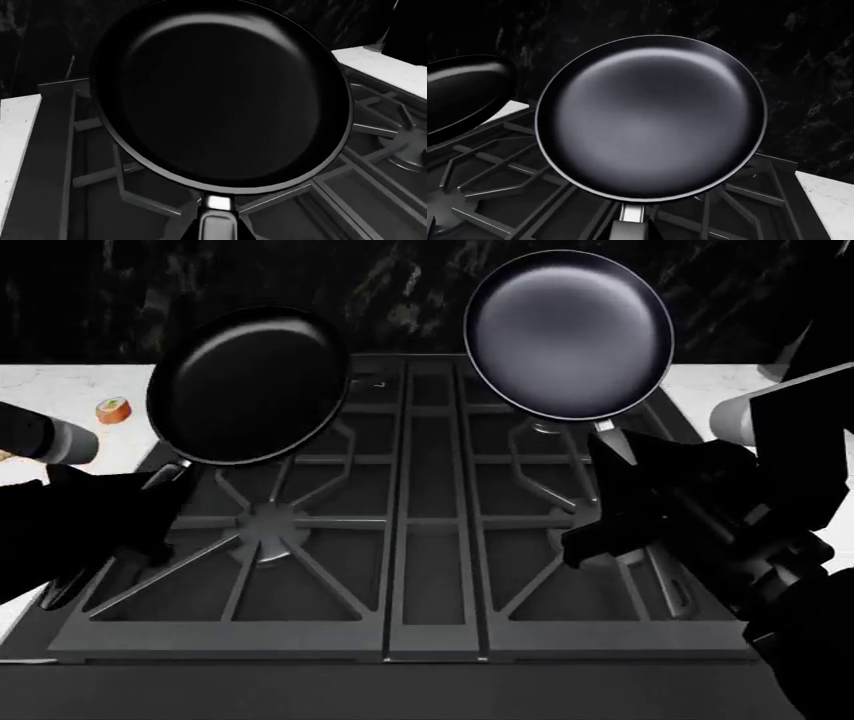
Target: Place both pans onto different burners. Then place the ginger and the sushi on different pans.
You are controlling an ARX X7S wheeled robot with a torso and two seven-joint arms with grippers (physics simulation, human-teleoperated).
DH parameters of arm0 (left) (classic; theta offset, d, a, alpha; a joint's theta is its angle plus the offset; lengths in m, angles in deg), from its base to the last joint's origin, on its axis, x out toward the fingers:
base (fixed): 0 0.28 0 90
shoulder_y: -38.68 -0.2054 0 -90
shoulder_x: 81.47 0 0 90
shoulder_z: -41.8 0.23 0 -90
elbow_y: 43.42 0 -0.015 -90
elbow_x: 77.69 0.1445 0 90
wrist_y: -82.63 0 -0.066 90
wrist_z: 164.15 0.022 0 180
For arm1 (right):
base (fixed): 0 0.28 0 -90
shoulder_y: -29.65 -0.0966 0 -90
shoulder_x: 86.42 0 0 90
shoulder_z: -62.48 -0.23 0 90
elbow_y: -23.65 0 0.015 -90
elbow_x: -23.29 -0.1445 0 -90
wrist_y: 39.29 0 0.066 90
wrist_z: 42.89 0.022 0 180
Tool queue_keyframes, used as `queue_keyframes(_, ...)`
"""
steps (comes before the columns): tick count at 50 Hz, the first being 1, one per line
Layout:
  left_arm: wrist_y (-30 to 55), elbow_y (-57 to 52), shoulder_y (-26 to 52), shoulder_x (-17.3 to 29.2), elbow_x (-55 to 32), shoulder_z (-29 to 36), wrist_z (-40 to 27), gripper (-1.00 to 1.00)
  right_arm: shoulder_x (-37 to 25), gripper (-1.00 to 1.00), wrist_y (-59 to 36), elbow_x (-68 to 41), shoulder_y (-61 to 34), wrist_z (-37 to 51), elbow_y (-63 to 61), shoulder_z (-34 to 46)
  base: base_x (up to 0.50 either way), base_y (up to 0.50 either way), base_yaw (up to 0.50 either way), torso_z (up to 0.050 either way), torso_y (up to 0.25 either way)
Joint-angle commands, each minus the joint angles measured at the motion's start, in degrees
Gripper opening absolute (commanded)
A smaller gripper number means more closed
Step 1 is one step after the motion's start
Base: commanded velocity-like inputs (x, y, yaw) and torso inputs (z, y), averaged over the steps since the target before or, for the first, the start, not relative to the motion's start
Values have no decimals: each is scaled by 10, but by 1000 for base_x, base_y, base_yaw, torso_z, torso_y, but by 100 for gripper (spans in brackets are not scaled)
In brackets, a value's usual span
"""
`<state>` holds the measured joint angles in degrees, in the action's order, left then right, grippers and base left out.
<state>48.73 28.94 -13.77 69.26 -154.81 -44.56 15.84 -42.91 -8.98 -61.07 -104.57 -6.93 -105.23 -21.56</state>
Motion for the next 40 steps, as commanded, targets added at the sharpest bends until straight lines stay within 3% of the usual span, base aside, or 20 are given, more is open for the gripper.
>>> queue_keyframes(1,-20,-2,-34,4,3,-23,26,-100,-2,-100,6,24,-3,3,-1,-18,0,0,0,0,10)
queue_keyframes(25,-24,-25,-119,37,-14,-56,27,-100,5,-100,14,41,-10,-13,10,-7,0,0,0,1,3)
queue_keyframes(40,-64,-22,-191,65,25,-100,88,-100,5,-100,15,43,-14,-16,12,-3,0,0,0,1,3)
